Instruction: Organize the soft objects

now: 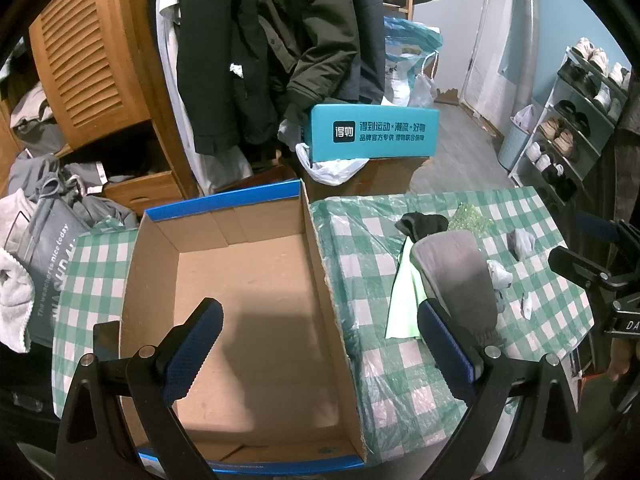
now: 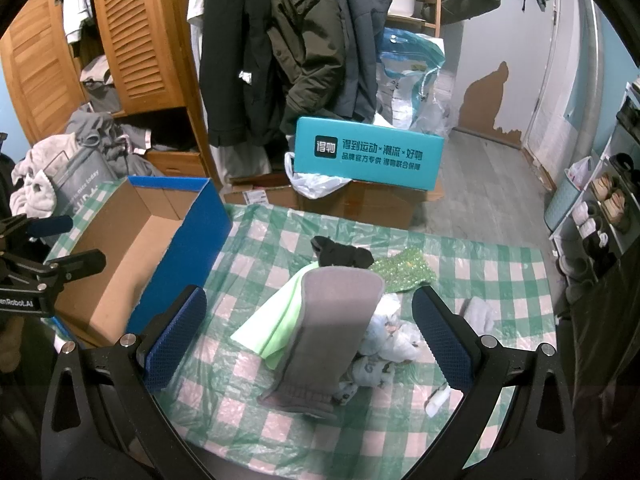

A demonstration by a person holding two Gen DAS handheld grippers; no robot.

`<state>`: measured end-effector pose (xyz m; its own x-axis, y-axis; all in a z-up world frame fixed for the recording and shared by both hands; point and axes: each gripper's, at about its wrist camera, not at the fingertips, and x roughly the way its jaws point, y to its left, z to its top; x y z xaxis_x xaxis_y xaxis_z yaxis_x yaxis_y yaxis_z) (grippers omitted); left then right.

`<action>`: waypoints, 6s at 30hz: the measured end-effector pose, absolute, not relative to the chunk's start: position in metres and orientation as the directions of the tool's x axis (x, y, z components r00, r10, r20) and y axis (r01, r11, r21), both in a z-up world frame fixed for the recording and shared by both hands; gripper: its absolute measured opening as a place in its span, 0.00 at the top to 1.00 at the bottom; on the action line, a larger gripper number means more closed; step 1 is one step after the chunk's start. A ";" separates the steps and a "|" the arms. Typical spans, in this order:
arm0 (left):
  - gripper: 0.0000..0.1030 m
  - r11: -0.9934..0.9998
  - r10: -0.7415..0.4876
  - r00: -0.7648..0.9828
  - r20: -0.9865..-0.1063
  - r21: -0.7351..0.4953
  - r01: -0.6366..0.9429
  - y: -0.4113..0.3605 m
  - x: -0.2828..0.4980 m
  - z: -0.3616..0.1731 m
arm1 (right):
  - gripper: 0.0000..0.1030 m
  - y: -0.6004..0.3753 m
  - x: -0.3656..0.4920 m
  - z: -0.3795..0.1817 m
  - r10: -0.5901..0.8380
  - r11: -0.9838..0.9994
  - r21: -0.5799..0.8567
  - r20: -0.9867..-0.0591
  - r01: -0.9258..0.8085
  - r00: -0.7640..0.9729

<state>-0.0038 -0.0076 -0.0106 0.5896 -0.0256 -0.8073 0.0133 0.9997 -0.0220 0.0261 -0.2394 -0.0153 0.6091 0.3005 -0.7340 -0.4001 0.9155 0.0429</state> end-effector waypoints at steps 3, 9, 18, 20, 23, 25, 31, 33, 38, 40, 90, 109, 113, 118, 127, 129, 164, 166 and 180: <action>0.04 1.000 -0.026 0.589 -0.808 -0.022 0.014 -0.008 -0.004 -0.011 | 0.02 -0.239 0.026 -0.015 0.301 0.915 0.043 -0.734 -0.401 0.608; 0.04 1.000 -0.026 0.587 -0.809 -0.023 0.014 -0.007 -0.003 -0.010 | 0.02 -0.239 0.026 -0.015 0.300 0.916 0.043 -0.735 -0.400 0.608; 0.04 1.000 -0.027 0.584 -0.811 -0.022 0.015 -0.009 -0.004 -0.011 | 0.02 -0.240 0.026 -0.016 0.300 0.915 0.043 -0.736 -0.400 0.607; 0.04 1.000 -0.027 0.585 -0.811 -0.023 0.014 -0.008 -0.004 -0.011 | 0.02 -0.240 0.026 -0.016 0.300 0.916 0.044 -0.736 -0.399 0.607; 0.04 1.000 -0.028 0.584 -0.812 -0.023 0.016 -0.009 -0.005 -0.013 | 0.02 -0.241 0.027 -0.015 0.300 0.915 0.043 -0.736 -0.400 0.607; 0.04 1.000 -0.028 0.584 -0.811 -0.023 0.016 -0.010 -0.006 -0.014 | 0.02 -0.242 0.027 -0.015 0.300 0.916 0.043 -0.736 -0.400 0.607; 0.04 1.000 -0.029 0.584 -0.811 -0.021 0.020 -0.016 -0.009 -0.019 | 0.02 -0.243 0.029 -0.013 0.300 0.916 0.045 -0.735 -0.398 0.608; 0.04 1.000 -0.030 0.584 -0.812 -0.019 0.025 -0.022 -0.013 -0.023 | 0.02 -0.245 0.028 -0.014 0.298 0.917 0.044 -0.736 -0.397 0.608; 0.04 0.999 -0.039 0.572 -0.819 -0.024 0.034 -0.030 -0.013 -0.024 | 0.02 -0.251 0.025 -0.015 0.295 0.919 0.044 -0.734 -0.391 0.611; 0.04 0.999 -0.044 0.565 -0.824 -0.027 0.039 -0.033 -0.008 -0.021 | 0.02 -0.255 0.026 -0.014 0.292 0.921 0.042 -0.734 -0.387 0.613; 0.04 0.984 -0.070 0.210 -0.975 -0.033 0.176 -0.190 0.070 -0.138 | 0.12 -0.399 0.065 -0.140 0.051 0.997 0.021 -0.914 -0.077 0.403; 0.30 0.974 -0.125 0.154 -0.980 -0.093 0.205 -0.194 0.081 -0.172 | 0.19 -0.401 0.070 -0.191 0.028 0.997 0.005 -0.958 -0.083 0.286; 0.45 0.972 -0.165 0.151 -0.975 -0.134 0.192 -0.191 0.082 -0.171 | 0.20 -0.398 0.070 -0.200 0.013 0.996 -0.012 -0.964 -0.091 0.265; 0.63 0.969 -0.185 0.166 -0.969 -0.151 0.196 -0.188 0.079 -0.163 | 0.24 -0.394 0.069 -0.209 -0.008 0.994 -0.035 -0.968 -0.106 0.252; 0.76 0.962 -0.212 0.194 -0.958 -0.169 0.213 -0.182 0.070 -0.147 | 0.52 -0.392 0.066 -0.219 0.024 0.994 -0.001 -0.974 -0.112 0.224; 0.77 0.960 -0.220 0.198 -0.955 -0.176 0.215 -0.181 0.069 -0.144 | 0.67 -0.390 0.065 -0.218 0.026 0.993 0.000 -0.973 -0.116 0.227; 0.80 0.959 -0.219 0.373 -0.902 -0.130 0.251 -0.140 0.039 -0.079 | 0.78 -0.361 0.063 -0.114 0.111 0.982 0.037 -0.909 -0.186 0.402; 0.80 0.960 -0.220 0.380 -0.898 -0.130 0.248 -0.136 0.037 -0.075 | 0.78 -0.356 0.061 -0.108 0.118 0.980 0.039 -0.903 -0.196 0.412; 0.80 0.965 -0.221 0.433 -0.874 -0.130 0.230 -0.103 0.020 -0.049 | 0.78 -0.314 0.051 -0.071 0.190 0.956 0.059 -0.873 -0.289 0.449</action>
